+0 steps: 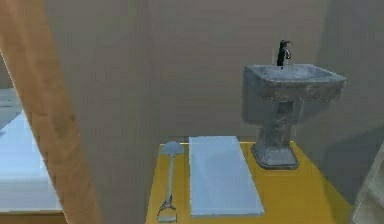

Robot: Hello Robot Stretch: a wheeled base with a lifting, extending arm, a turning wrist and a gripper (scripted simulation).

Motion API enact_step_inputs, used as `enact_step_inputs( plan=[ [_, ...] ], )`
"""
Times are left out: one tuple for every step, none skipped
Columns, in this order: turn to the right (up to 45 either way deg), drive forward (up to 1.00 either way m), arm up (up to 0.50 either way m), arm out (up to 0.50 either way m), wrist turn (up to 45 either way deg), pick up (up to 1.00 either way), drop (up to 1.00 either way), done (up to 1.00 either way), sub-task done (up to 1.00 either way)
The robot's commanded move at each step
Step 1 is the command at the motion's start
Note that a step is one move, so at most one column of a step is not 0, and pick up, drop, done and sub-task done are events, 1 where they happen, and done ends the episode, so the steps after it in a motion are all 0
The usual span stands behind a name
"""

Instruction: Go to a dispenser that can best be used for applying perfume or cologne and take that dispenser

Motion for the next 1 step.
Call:
enact_step_inputs(
  plan=[
    [45.0, 0.0, 0.0, 0.0, 0.0, 0.0, 0.0, 0.0, 0.0]
  ],
)
